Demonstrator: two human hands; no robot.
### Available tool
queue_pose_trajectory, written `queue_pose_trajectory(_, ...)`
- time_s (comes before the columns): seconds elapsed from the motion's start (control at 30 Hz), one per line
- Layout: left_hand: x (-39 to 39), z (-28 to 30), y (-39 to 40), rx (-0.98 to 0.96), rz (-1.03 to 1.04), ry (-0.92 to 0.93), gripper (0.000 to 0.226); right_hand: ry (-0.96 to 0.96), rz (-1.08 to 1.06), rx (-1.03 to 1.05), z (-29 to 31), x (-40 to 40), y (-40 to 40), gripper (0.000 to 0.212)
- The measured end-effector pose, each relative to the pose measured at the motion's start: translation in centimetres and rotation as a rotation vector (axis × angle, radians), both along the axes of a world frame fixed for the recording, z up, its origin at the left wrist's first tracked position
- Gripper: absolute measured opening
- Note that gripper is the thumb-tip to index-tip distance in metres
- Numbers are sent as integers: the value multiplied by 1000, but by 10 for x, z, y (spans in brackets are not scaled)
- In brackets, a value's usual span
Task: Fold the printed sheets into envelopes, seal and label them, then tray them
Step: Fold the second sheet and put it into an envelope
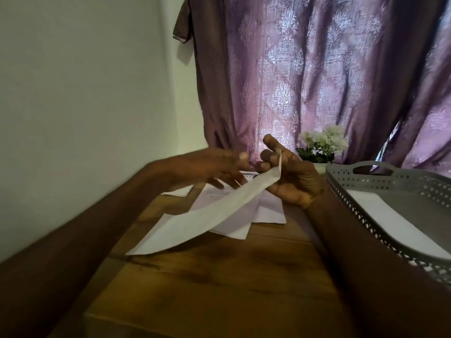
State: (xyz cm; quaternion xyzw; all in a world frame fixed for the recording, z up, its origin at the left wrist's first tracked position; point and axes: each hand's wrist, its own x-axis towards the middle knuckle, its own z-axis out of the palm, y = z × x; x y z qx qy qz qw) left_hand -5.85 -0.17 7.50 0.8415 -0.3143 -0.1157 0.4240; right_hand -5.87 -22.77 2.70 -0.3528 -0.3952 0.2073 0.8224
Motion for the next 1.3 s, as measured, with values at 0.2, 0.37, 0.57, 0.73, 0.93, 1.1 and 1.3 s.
queue_pose_trajectory(0.2, 16, -24, -20, -224, -111, 291, 39, -43, -143, -3, -2, 8, 9, 48)
queue_pose_trajectory(0.37, 25, -31, 7, -459, -11, 399, 41, 104, -262, 63, -2, 20, 19, 48)
queue_pose_trajectory(0.57, 39, -25, 41, -607, 311, 404, 49, 145, -1095, -517, -10, 25, 19, 12)
queue_pose_trajectory(0.73, 50, -32, 56, -614, 528, 513, 32, -251, -1451, -1221, -23, 28, 24, 13)
queue_pose_trajectory(0.93, 54, -33, 55, -448, 580, 438, 10, -433, -1434, -1612, -22, 10, 43, 27)
queue_pose_trajectory(1.1, 56, -38, 60, -411, 618, 462, 19, -552, -1374, -1849, -26, -6, 51, 59)
queue_pose_trajectory(1.3, 59, -46, 54, -402, 593, 429, 40, -478, -1347, -1810, -25, -11, 53, 56)
